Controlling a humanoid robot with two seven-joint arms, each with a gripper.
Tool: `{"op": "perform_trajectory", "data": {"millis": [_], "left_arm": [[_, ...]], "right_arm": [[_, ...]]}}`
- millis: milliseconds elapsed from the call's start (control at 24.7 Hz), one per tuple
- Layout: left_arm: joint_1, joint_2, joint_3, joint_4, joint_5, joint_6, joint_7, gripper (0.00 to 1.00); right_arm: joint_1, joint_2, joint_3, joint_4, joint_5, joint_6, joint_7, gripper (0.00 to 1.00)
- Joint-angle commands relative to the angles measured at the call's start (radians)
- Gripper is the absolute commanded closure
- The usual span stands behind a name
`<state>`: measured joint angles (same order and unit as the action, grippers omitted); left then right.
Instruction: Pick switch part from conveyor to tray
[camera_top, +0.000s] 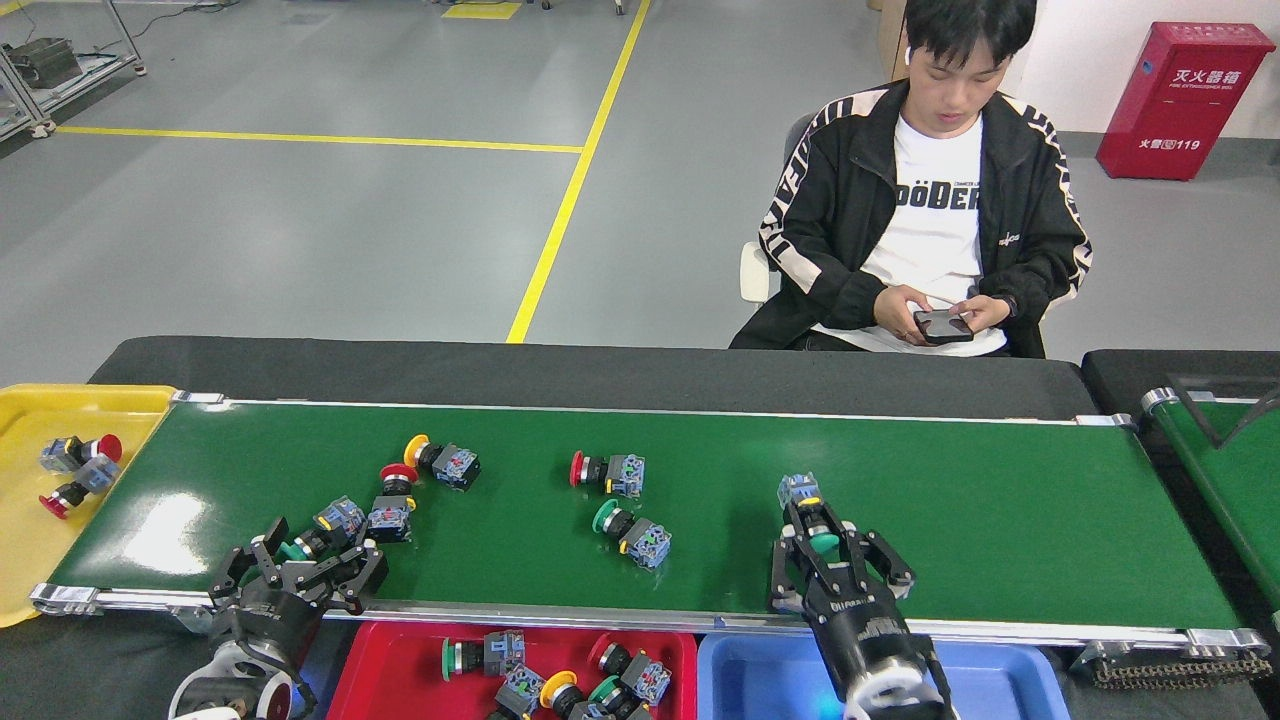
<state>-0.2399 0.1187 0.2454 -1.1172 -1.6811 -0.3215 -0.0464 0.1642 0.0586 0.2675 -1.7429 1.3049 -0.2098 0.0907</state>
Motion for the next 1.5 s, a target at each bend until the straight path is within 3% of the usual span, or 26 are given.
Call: {"op": "perform_trajectory", "data": {"millis": [0, 41, 81, 162, 446, 648, 851, 932, 972, 1013, 1135, 1297, 1459], "left_arm": [[-0.015, 0.032, -0.028, -0.004, 0.011, -0.019, 0.007, 0.62], [-0.013, 0.035, -0.038, -0.006, 0.015, -0.025, 0.011, 0.77], [-0.013, 0.036, -0.043, -0.007, 0.021, -0.03, 0.016, 0.86], [-0.004, 0.032, -0.047, -0.021, 0.037, -0.031, 0.049, 0.94], [0.145, 0.019, -0.047, -0.249, 0.142, -0.085, 0.056, 0.95], [0.379, -0.017, -0.101, -0.539, 0.165, -0.201, 0.053, 0.93], [0.505, -0.002, -0.296, -0.647, 0.132, -0.249, 0.056, 0.89], [0.527, 0.016, -0.337, -0.653, 0.118, -0.251, 0.056, 0.73], [0.533, 0.024, -0.336, -0.653, 0.118, -0.251, 0.057, 0.59], [0.534, 0.022, -0.333, -0.651, 0.118, -0.251, 0.057, 0.38], [0.533, 0.016, -0.328, -0.651, 0.121, -0.249, 0.059, 0.0], [0.536, -0.021, -0.238, -0.656, 0.126, -0.24, 0.059, 0.0], [0.536, -0.163, -0.003, -0.656, 0.127, -0.221, 0.045, 0.0]], "right_arm": [[0.006, 0.064, 0.042, -0.012, -0.004, -0.178, 0.007, 0.47], [0.009, 0.086, 0.078, -0.003, -0.004, -0.168, 0.017, 0.12], [0.008, 0.089, 0.122, -0.003, -0.004, -0.152, 0.031, 0.05], [0.003, 0.089, 0.187, 0.002, -0.006, -0.134, 0.04, 0.04], [-0.002, 0.092, 0.164, -0.009, -0.006, -0.063, 0.041, 0.04], [-0.017, 0.092, -0.121, -0.027, -0.004, 0.016, 0.034, 0.05], [-0.032, 0.081, -0.504, -0.026, -0.006, 0.018, 0.023, 0.05], [-0.017, 0.04, -0.6, -0.023, -0.006, 0.016, -0.031, 0.05], [-0.005, 0.021, -0.628, -0.021, -0.007, 0.016, -0.061, 0.04], [0.021, 0.009, -0.648, -0.018, -0.009, 0.015, -0.092, 0.04], [0.081, 0.003, -0.656, -0.012, -0.01, 0.007, -0.106, 0.04], [0.094, 0.006, -0.654, -0.014, -0.012, 0.007, -0.108, 0.04], [0.095, 0.009, -0.654, -0.015, -0.012, 0.007, -0.108, 0.04]]}}
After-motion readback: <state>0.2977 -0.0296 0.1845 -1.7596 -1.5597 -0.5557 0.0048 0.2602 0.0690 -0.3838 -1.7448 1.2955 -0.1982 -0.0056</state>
